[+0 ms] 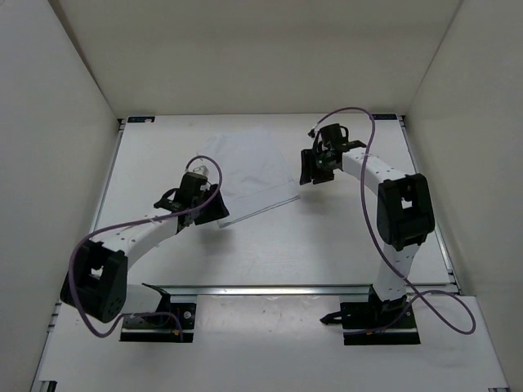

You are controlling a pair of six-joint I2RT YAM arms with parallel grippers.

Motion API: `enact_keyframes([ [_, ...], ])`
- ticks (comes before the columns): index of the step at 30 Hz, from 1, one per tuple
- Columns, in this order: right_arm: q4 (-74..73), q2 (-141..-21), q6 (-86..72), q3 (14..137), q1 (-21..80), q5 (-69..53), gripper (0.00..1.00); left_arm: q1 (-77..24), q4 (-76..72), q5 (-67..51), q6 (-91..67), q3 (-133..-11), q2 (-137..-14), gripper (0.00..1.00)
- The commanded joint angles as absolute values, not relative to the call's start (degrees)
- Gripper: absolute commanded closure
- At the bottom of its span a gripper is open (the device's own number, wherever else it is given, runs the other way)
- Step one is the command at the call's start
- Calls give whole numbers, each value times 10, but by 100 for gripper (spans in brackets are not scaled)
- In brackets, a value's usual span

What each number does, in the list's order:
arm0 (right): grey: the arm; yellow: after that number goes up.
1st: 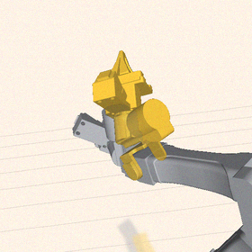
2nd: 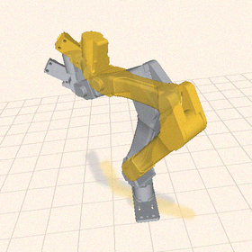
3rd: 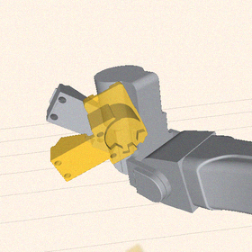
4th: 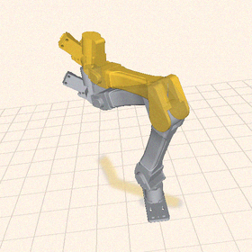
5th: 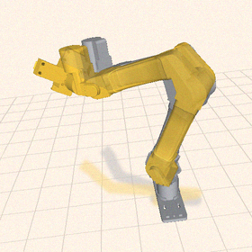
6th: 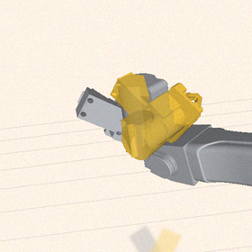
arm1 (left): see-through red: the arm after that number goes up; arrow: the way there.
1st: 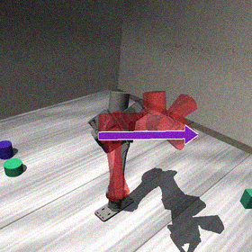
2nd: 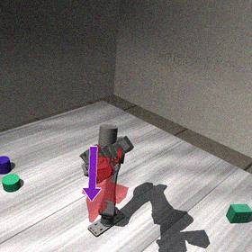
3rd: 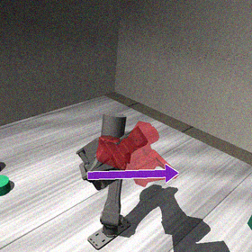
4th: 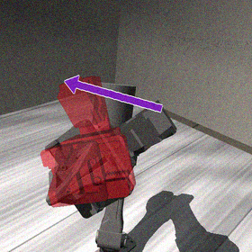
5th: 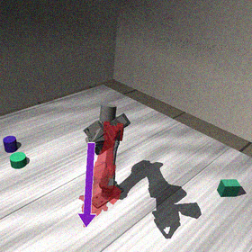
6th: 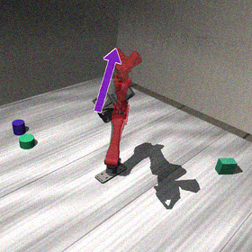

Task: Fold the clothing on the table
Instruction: Flatten the skirt out

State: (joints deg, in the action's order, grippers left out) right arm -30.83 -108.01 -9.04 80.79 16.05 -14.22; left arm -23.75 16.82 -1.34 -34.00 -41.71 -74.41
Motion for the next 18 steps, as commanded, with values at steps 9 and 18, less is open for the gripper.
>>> enact_keyframes([
  [9, -295, -1153, -57, 870, 161, -192, 43, -226, 200, 23, -402, -461, -845, 40],
  [18, -287, -1171, -69, 851, 187, -198, 51, -221, 163, 27, -424, -446, -873, 48],
])
